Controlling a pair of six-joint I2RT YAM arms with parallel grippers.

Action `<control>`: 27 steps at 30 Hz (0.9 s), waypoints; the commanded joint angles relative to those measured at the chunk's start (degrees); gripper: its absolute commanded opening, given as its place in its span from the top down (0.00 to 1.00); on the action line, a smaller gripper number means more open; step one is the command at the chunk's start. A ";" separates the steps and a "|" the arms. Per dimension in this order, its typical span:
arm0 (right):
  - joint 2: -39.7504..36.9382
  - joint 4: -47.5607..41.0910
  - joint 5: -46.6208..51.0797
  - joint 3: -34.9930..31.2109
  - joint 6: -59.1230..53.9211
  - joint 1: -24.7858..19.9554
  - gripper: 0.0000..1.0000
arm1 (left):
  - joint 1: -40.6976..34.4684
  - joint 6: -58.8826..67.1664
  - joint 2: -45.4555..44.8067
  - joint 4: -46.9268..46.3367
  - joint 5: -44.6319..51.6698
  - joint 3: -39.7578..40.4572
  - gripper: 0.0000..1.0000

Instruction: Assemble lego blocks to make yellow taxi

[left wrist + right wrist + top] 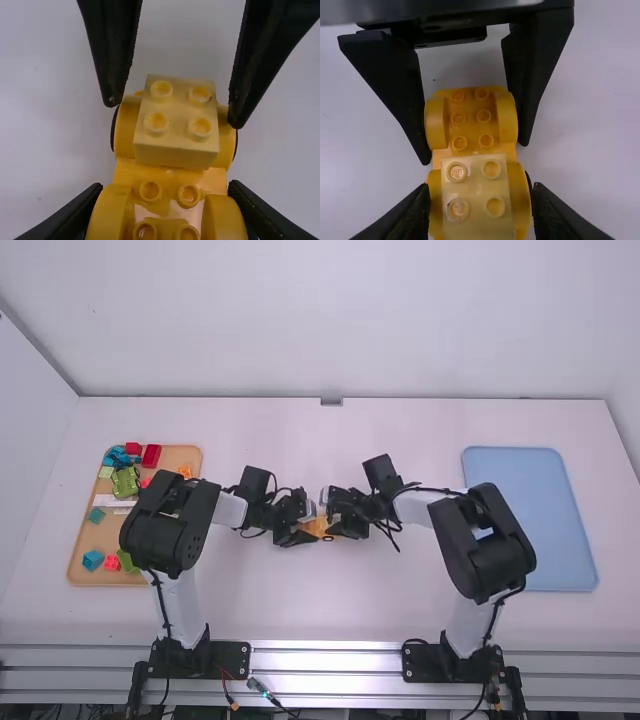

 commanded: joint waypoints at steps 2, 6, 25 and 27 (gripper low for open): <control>0.61 -0.13 2.54 -0.46 -0.22 -0.07 0.48 | 0.28 -1.95 0.70 -1.11 -2.36 -1.27 0.60; 0.17 -0.44 -1.64 0.55 -0.26 -1.16 0.48 | 0.28 -1.95 0.70 -1.11 -2.36 -1.27 0.59; -0.35 -1.14 -17.33 0.50 -5.84 -6.10 0.83 | 0.28 -1.95 0.70 -1.16 -2.34 -1.27 0.59; -0.35 -0.07 -19.39 0.59 -5.84 -6.10 1.00 | 0.28 -1.95 0.70 -1.14 -2.34 -1.27 0.59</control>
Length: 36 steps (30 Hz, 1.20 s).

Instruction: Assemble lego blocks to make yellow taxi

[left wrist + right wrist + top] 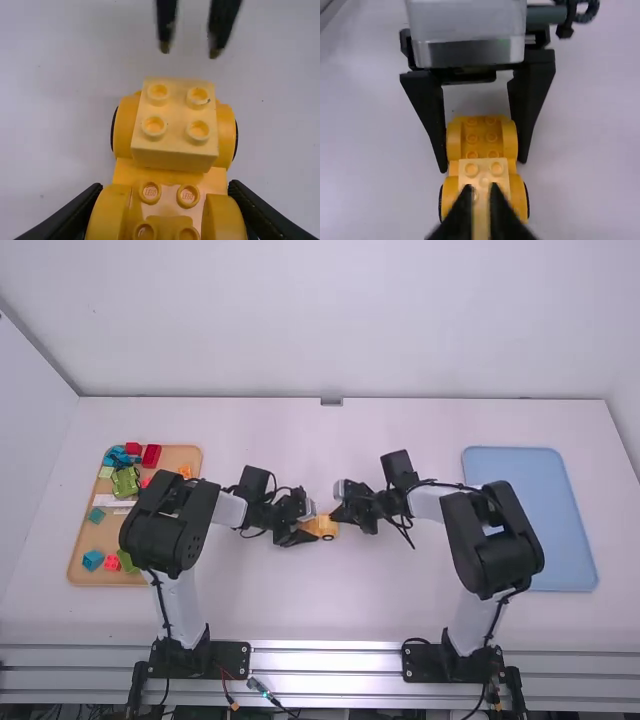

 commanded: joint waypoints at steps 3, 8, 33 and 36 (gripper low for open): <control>-0.33 1.68 -4.26 0.35 -0.33 0.24 1.00 | 0.15 -1.05 0.70 -1.14 -2.36 -1.27 0.59; 0.24 3.61 0.02 -0.92 2.71 2.82 1.00 | -0.15 -1.05 0.70 -1.11 -2.38 -1.27 0.59; 7.06 9.51 9.31 -5.16 7.15 3.30 1.00 | -0.13 -1.05 0.70 -1.09 -2.36 -1.22 0.60; 7.06 8.39 11.56 -5.16 7.17 3.30 1.00 | 0.17 -1.05 0.70 -1.09 -2.38 -1.22 0.60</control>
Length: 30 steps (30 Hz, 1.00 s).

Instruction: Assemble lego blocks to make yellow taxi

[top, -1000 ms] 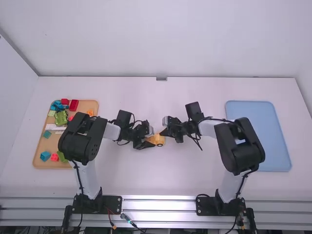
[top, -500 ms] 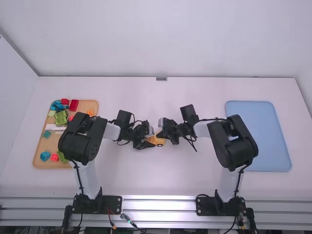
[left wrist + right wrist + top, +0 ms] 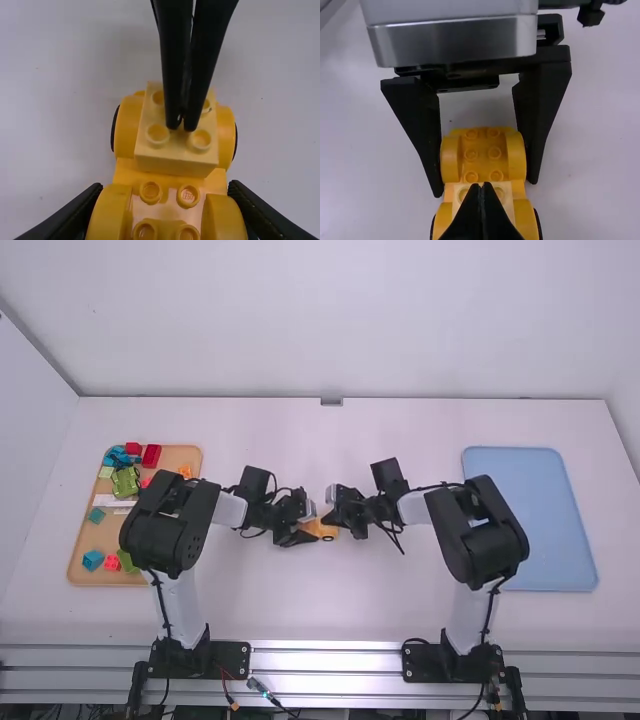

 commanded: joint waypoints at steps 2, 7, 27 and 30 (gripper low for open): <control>2.62 -3.72 11.39 -2.71 0.28 0.28 1.00 | -0.07 -2.10 0.70 -1.03 -2.34 -1.22 0.59; 2.62 -5.64 13.49 -2.71 0.07 0.28 1.00 | -0.15 -2.10 0.70 -0.83 -2.32 -1.22 0.60; -16.28 -12.37 14.49 2.60 5.46 -0.48 0.01 | -0.37 -2.10 0.70 -0.68 -2.34 -1.27 0.51; -19.26 -16.20 19.67 2.60 6.51 0.09 0.01 | -0.37 -2.12 0.70 -0.70 -2.38 -1.27 0.30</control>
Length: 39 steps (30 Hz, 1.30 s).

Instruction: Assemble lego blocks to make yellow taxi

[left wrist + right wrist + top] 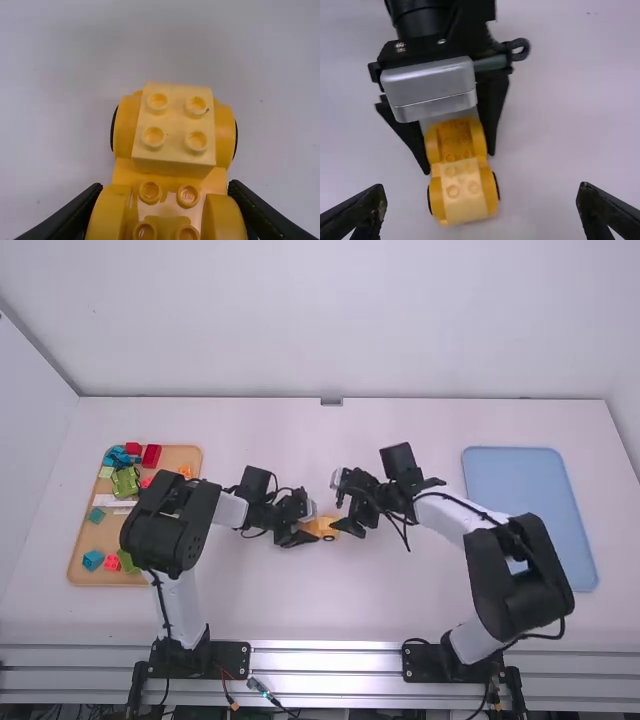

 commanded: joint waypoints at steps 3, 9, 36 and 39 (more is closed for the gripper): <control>-2.97 -3.04 8.39 1.07 1.55 0.24 0.01 | 0.46 -1.31 0.70 -1.20 -2.40 -1.25 0.08; -2.91 -3.32 8.52 1.09 1.53 0.24 0.01 | 0.85 -1.29 -0.52 -8.66 -6.03 1.01 0.01; -3.02 3.52 13.00 1.14 6.14 -0.20 0.01 | 26.58 -36.09 -17.14 -41.40 -54.40 23.12 0.01; -3.02 5.53 14.40 1.14 7.85 -0.20 0.01 | 32.24 -47.78 -17.14 -40.57 -53.96 23.93 0.01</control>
